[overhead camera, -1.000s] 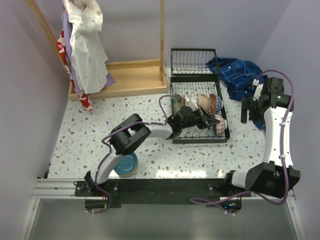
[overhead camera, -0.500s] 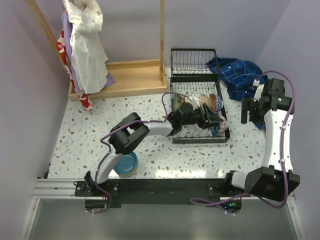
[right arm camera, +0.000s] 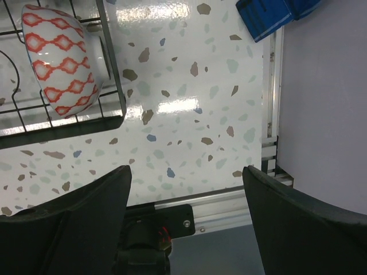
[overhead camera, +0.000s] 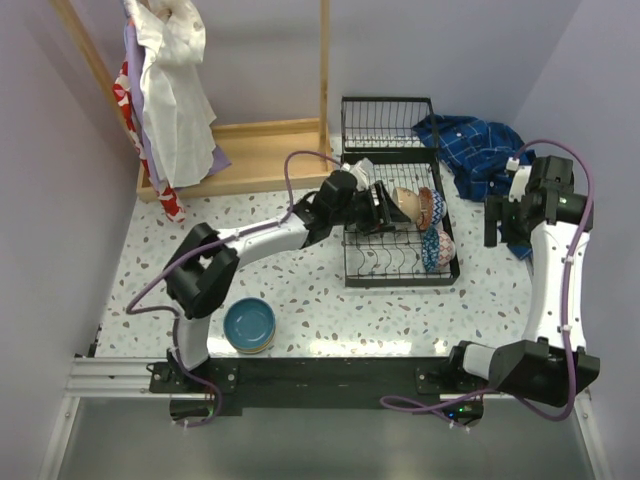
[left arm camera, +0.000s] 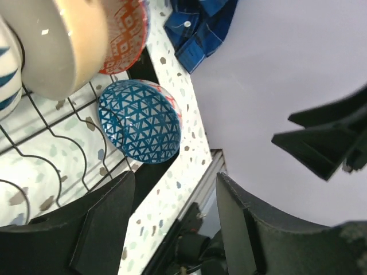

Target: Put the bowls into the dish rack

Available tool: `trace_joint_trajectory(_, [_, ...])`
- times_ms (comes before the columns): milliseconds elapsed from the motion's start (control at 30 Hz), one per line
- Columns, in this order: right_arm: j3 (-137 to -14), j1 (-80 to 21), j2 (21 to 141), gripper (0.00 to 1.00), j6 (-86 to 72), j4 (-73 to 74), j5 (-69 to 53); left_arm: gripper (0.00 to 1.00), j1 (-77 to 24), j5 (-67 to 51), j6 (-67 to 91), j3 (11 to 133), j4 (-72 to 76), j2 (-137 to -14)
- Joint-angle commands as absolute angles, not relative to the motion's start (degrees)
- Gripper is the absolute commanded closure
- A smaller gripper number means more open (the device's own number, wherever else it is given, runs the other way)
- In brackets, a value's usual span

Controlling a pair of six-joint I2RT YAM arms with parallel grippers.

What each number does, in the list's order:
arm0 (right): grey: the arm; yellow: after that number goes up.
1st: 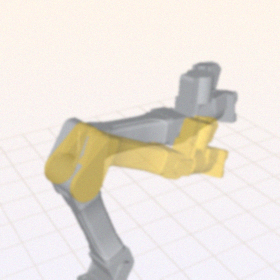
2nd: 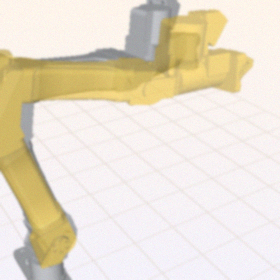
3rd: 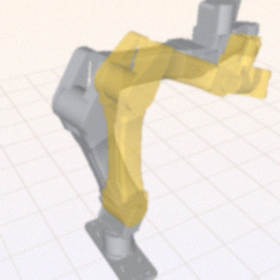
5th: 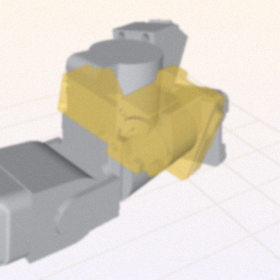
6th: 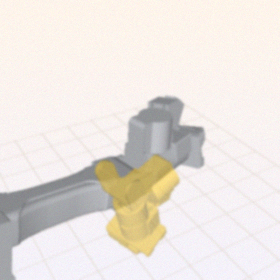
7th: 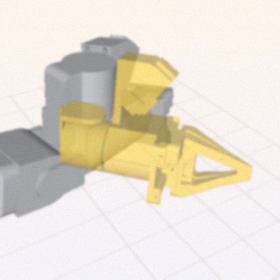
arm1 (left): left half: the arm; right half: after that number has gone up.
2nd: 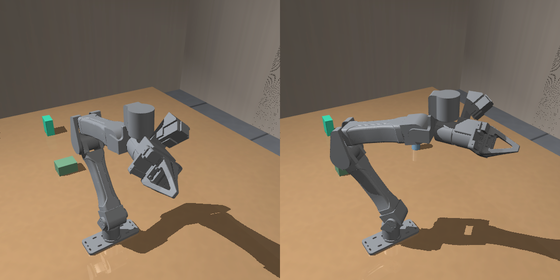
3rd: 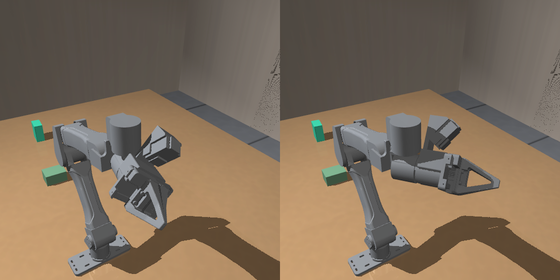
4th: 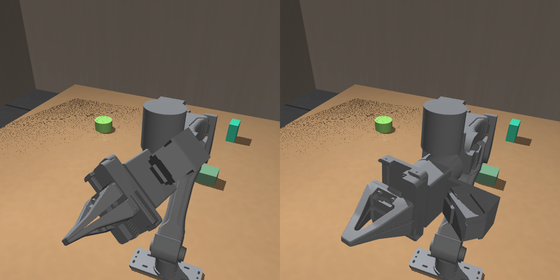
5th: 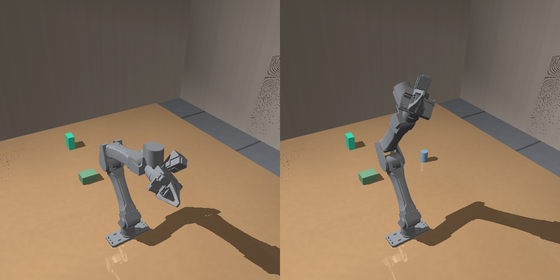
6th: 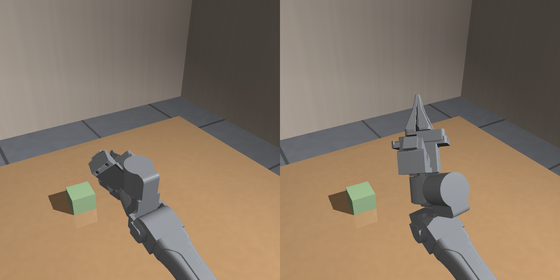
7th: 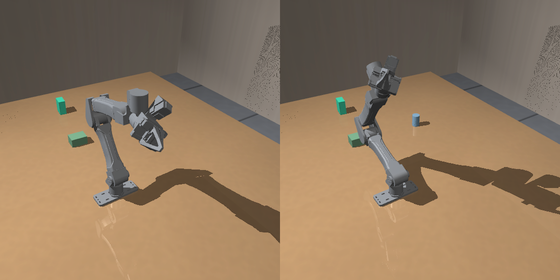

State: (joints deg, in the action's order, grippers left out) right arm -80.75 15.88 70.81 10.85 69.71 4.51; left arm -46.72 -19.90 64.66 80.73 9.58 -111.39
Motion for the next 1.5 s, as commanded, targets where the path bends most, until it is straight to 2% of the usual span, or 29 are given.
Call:
trace_joint_trajectory(0, [-79.81,16.17,67.59,0.17,13.09,67.24,0.1,0.38,-48.94,-18.63,32.46,84.02,-3.73,-100.84])
trace_joint_trajectory(67, [-79.89,16.17,67.15,0.18,13.44,67.06,-1.65,0.38,-49.22,-20.12,25.17,82.63,-10.86,-97.75])
trace_joint_trajectory(167, [-78.67,16.17,65.4,0.18,15.28,65.57,-4.13,0.42,-49.4,-23.36,4.19,75.87,-23.33,-89.06])
trace_joint_trajectory(300, [-75.15,16.08,62.15,0.18,19.41,63.03,-4.75,0.43,-48.69,-22.94,-19.86,76.03,-43.03,-78.79])
trace_joint_trajectory(467, [-72.59,16.08,59.93,0.17,22.32,63.01,-6.05,0.45,-47.38,-16.88,-32.95,77.52,-68.66,-75.41])
trace_joint_trajectory(533, [-73.56,16.08,60.99,0.17,22.32,64.25,-7.29,0.45,-47.37,-16.44,-36.99,75.34,-74.07,-74.53])
trace_joint_trajectory(633, [-74.7,16.08,63.1,0.18,22.15,64.07,-9.66,0.44,-47.55,-10.91,-36.38,69.2,-75.59,-71.03])
trace_joint_trajectory(833, [-75.42,16.08,64.25,0.18,21.01,64.34,-13.01,0.44,-49.57,-9.14,-45.79,57.4,-74.97,-62.94])
trace_joint_trajectory(1000, [-74.8,16.17,63.63,0.17,22.15,64.68,-11.51,0.43,-50.27,-11.86,-46.23,57.13,-73.21,-62.67])
trace_joint_trajectory(1233, [-72.95,16.17,62.05,0.17,22.68,64.86,-10.81,0.39,-53.26,-22.83,-46.94,58.8,-74.71,-63.98])
trace_joint_trajectory(1467, [-71.19,16.08,60.74,0.17,21.89,64.42,-10.11,0.36,-54.75,-25.57,-41.32,58.19,-72.87,-66.18])
